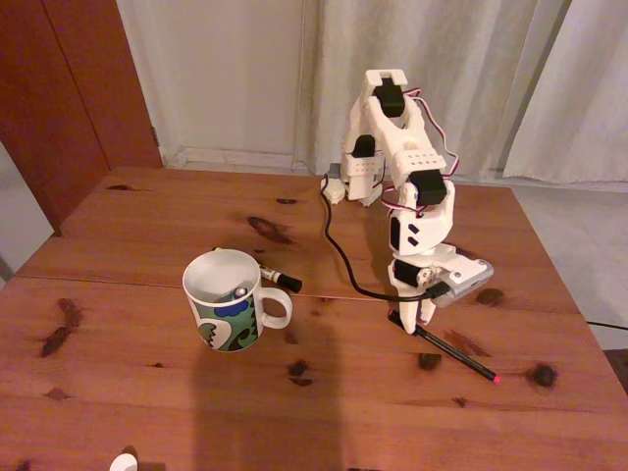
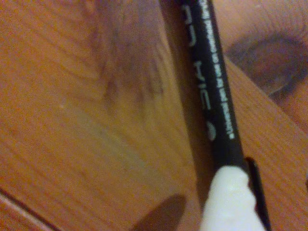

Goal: Clean up the desk and place the pens and markers into the cup

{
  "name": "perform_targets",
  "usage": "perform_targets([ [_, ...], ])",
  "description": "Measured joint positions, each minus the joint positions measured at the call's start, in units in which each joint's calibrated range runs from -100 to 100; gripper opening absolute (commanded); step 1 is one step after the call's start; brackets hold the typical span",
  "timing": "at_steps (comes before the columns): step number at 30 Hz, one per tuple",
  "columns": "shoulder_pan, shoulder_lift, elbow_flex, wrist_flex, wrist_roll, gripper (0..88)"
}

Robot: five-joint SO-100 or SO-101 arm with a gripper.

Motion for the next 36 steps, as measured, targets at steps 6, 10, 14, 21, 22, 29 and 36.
perform_targets([
  [6,0.0,0.9,-0.2,0.0,0.0,12.6],
  [10,0.0,0.9,-0.2,0.0,0.0,12.1],
  [14,0.0,1.1,-0.2,0.0,0.0,12.0],
  [21,0.0,3.8,-0.5,-0.1,0.1,12.0],
  [22,0.0,3.9,-0.7,-0.1,0.1,11.9],
  [29,0.5,4.2,-0.8,-0.1,1.8,11.8],
  [36,0.7,4.2,-0.9,-0.1,2.1,0.5],
])
